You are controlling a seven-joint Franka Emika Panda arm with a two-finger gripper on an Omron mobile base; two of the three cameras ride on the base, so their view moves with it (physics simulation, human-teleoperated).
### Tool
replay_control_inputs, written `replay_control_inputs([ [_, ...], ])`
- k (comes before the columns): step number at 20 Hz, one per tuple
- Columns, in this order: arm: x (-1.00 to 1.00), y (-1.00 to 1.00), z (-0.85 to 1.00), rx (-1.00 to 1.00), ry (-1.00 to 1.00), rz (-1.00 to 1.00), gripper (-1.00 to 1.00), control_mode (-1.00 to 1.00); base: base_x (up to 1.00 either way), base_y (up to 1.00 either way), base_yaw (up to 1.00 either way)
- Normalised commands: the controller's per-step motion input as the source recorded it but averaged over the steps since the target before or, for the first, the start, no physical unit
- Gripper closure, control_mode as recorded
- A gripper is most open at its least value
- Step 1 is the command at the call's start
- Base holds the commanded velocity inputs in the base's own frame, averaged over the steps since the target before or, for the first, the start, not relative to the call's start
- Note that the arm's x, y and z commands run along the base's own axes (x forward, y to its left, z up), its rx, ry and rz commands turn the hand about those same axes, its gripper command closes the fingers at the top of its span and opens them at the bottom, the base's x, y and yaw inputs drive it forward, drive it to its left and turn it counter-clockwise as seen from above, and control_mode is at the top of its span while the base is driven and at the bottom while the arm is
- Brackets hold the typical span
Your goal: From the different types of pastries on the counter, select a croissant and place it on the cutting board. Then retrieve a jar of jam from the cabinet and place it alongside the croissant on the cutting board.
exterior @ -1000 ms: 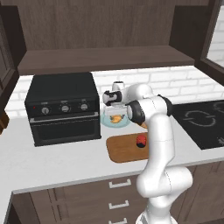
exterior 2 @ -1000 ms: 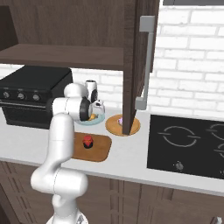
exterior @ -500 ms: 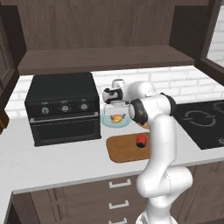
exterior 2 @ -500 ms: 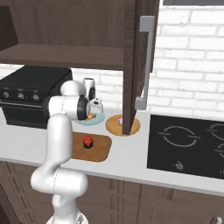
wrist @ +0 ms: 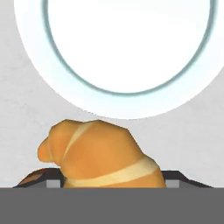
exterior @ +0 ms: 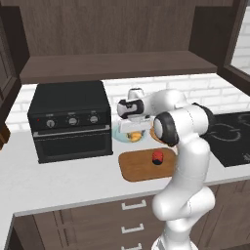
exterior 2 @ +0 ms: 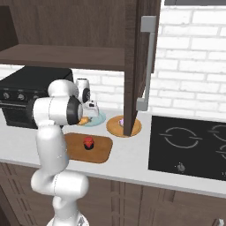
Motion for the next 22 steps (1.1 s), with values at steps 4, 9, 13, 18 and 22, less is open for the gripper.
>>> replay_control_inputs([
  [4,-1.00,0.00,0.64,0.00,-0.18,0.07,1.00,-1.00,0.00,0.00,0.00],
  [9,-1.00,0.00,0.89,0.00,-0.19,0.06,1.00,-1.00,0.00,0.00,0.00],
  [13,-0.77,0.14,0.27,0.00,0.01,0.02,1.00,-1.00,0.00,0.00,0.00],
  [18,-0.29,0.09,0.01,0.00,0.01,0.03,1.00,-1.00,0.00,0.00,0.00],
  [22,0.28,-0.05,-0.55,-0.04,0.01,0.00,1.00,-1.00,0.00,0.00,0.00],
])
